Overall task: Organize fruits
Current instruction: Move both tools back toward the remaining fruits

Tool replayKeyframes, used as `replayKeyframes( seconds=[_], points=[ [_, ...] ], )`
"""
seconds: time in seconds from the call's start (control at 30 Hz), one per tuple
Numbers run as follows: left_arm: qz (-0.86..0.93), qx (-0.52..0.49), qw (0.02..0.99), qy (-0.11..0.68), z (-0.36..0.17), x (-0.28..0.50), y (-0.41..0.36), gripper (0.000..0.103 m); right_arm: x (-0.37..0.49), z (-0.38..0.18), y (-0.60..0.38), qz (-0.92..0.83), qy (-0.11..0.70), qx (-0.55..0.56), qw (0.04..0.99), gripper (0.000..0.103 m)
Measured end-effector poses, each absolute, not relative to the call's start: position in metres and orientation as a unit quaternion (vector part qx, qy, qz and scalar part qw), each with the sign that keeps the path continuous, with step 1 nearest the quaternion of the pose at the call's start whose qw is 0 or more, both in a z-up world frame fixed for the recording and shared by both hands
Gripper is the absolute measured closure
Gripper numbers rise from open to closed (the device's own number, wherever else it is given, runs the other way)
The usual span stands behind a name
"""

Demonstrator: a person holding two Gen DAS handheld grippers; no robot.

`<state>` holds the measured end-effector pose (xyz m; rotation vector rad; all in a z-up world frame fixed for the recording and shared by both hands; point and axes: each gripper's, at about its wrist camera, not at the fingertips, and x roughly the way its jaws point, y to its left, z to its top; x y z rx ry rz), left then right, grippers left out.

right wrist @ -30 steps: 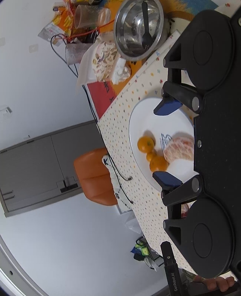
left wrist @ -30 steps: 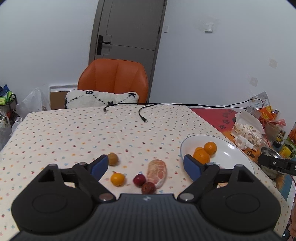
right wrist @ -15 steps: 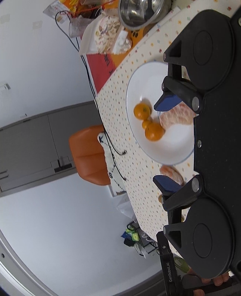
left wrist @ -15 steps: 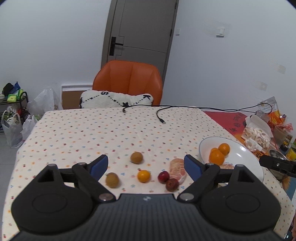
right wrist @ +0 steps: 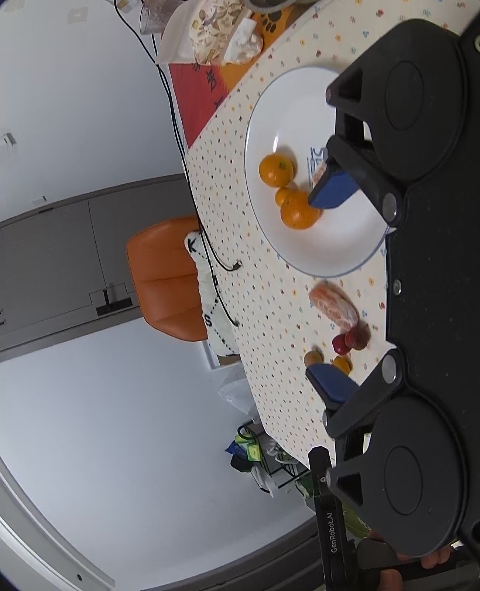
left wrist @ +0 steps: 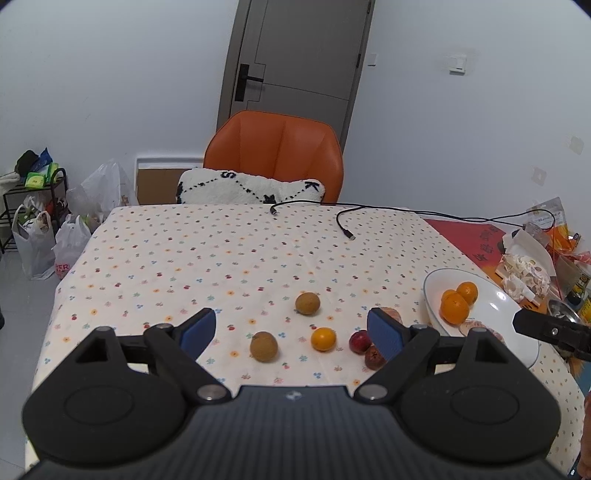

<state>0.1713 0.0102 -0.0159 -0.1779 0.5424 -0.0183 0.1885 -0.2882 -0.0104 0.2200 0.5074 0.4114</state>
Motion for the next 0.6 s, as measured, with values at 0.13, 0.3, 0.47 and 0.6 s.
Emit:
replayKeyframes(
  seconds=[0.13,0.3,0.47,0.6],
  points=[
    [-0.005,-0.090,0.959,0.268,-0.018,0.171,0.016,0.015,0.189,-0.012,-0.282,0.212,0.245,0.112,0.939,0.000],
    [0.001,-0.092,0.960,0.264,-0.023,0.169,0.022,0.015,0.192,-0.018,-0.276,0.227,0.250,0.117,0.934,0.000],
    [-0.004,-0.099,0.958,0.268,-0.028,0.168,0.025,0.015,0.193,-0.026,-0.267,0.239,0.260,0.115,0.928,0.000],
    [-0.006,-0.098,0.958,0.270,-0.031,0.170,0.025,0.015,0.194,-0.030,-0.257,0.249,0.268,0.102,0.925,0.004]
  ],
)
